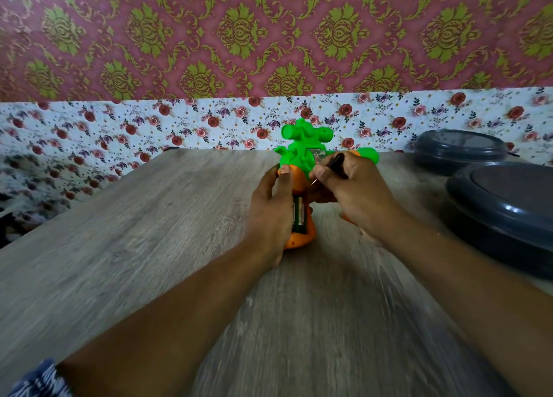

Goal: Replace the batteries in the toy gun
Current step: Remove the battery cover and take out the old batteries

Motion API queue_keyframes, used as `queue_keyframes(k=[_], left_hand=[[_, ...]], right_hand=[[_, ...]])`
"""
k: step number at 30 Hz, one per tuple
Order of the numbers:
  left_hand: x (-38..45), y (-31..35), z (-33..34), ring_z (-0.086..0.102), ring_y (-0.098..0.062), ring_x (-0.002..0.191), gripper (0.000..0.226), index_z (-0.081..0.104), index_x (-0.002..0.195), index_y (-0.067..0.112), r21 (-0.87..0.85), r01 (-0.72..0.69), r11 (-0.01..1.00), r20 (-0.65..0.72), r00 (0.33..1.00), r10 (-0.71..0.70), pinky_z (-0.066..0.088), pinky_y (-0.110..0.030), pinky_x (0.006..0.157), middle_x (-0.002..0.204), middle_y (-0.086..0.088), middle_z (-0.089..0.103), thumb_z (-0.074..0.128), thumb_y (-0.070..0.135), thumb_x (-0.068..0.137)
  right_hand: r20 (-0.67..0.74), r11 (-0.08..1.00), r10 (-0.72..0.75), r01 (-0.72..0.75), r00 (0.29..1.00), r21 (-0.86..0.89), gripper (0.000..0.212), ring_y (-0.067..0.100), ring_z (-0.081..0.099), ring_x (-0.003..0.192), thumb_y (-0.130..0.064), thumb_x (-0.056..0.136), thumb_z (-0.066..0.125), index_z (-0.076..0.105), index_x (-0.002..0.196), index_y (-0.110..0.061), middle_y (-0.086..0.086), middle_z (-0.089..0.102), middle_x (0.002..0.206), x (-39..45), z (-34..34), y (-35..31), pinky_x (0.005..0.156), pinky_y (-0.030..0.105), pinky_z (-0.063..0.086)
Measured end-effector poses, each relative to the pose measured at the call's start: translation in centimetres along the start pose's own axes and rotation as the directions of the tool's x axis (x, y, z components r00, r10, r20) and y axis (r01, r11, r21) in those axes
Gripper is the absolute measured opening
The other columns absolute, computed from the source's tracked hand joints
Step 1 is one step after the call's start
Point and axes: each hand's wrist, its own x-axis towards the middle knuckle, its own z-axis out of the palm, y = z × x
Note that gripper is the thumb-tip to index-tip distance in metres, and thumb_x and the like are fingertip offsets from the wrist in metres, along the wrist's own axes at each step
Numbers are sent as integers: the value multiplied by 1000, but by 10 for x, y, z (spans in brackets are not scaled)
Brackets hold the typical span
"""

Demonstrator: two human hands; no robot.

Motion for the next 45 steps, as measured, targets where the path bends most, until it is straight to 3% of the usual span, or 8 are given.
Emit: queue_keyframes(k=[4,10,14,21,30,34,39,45], left_hand=[[0,0,0,61,-17,56,30,57,115,22,-21,5,1000,-14,1000,-5,50,-24,50,75,-10,64,40,41,98],[1,1,-1,62,-17,60,24,56,111,30,-43,18,999,1,1000,-18,52,-26,54,75,-5,65,40,40,98],[1,0,-2,62,-16,60,37,50,128,21,9,7,1000,14,1000,-7,51,-24,51,77,-7,65,37,40,99],[3,0,-1,62,-15,57,36,50,129,21,-19,33,999,9,999,-33,51,-22,48,79,-8,65,37,39,100],[3,-1,-2,62,-15,57,36,53,126,22,23,8,1000,13,1000,-8,53,-24,50,73,-4,65,36,40,100],[2,-1,-1,62,-19,61,33,51,125,25,-9,19,1000,39,999,-19,53,-26,53,78,-8,65,36,40,100],[4,-5,0,62,-18,58,37,52,124,16,-32,19,999,-3,1000,-19,51,-25,51,77,-9,64,38,40,99],[3,-5,0,66,-12,67,29,60,110,22,4,-21,1000,-16,1000,21,56,-27,60,83,1,67,37,36,100]], right_hand=[[66,968,118,-130,991,215,16,19,61,64,-11,95,46,54,82,-14,4,61,75,1,0,1,69,30,55],[78,971,170,-180,982,158,11,14,54,50,-17,96,45,52,95,-8,8,58,76,9,0,0,49,21,49],[65,995,95,-94,993,-21,9,23,53,67,-22,95,48,49,93,-14,13,55,84,18,1,-1,73,43,50],[91,985,90,-75,992,-153,14,27,50,80,-25,95,46,43,90,-12,13,47,87,28,7,-10,83,49,48],[172,976,215,-206,961,-70,10,21,54,53,-20,97,44,46,97,-10,11,53,66,29,5,-22,54,35,51],[23,995,63,-61,998,-85,21,32,62,74,-19,95,47,55,89,0,18,63,80,19,3,-18,82,51,52],[67,925,-233,243,970,-293,16,-3,51,66,-8,94,46,60,88,-11,-8,56,75,-17,-6,-2,62,3,38],[152,807,-302,338,941,-484,25,13,46,78,-8,87,58,67,110,-11,2,50,86,-17,-2,12,62,5,29]])
